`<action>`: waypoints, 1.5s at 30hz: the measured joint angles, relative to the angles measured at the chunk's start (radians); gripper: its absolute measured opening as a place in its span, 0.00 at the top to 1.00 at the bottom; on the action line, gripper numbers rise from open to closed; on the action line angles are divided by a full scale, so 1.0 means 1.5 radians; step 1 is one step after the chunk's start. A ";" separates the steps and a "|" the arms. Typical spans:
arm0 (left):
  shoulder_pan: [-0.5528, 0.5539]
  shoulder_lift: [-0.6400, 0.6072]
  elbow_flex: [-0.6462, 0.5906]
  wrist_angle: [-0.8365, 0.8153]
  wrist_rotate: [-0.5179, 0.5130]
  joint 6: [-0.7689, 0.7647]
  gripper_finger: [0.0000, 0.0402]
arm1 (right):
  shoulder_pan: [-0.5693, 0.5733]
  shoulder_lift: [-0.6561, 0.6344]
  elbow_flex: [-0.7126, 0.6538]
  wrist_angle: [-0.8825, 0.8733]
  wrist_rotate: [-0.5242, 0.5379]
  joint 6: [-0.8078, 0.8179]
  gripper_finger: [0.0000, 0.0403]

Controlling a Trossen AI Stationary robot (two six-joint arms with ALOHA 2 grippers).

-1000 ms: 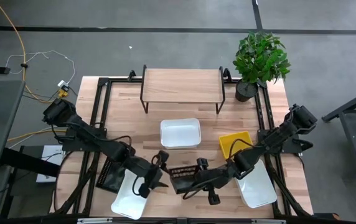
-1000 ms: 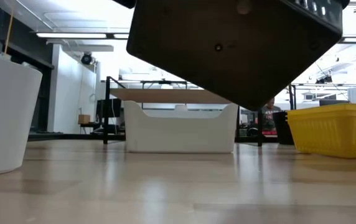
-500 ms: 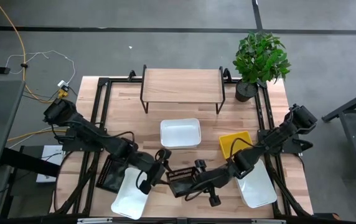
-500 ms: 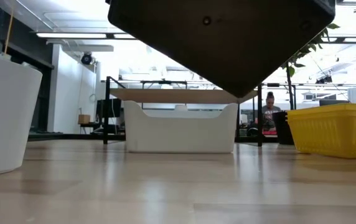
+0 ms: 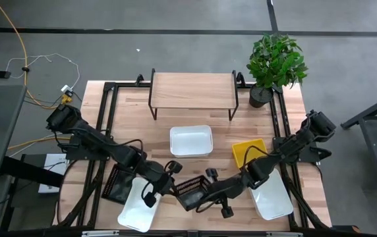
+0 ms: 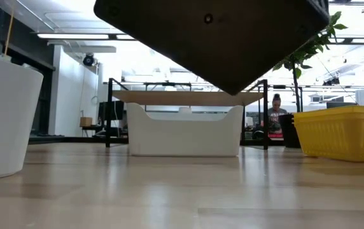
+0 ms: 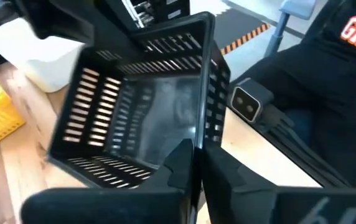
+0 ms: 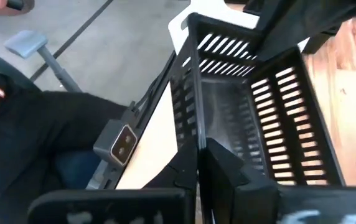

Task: Stack baskets on shelf by color
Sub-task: Stack the black bin on top of the stacked black bins

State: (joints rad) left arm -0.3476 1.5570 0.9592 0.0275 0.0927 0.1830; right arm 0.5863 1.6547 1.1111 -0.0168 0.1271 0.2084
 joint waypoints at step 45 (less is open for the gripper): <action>-0.438 -0.166 0.187 -0.747 -0.322 -0.730 1.00 | 0.063 -0.130 0.035 -0.203 0.276 -0.005 0.37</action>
State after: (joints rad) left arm -1.0041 1.3077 1.2404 -1.0936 -0.3896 -0.9125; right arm 0.6807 1.4597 1.1629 -0.3214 0.5417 0.2012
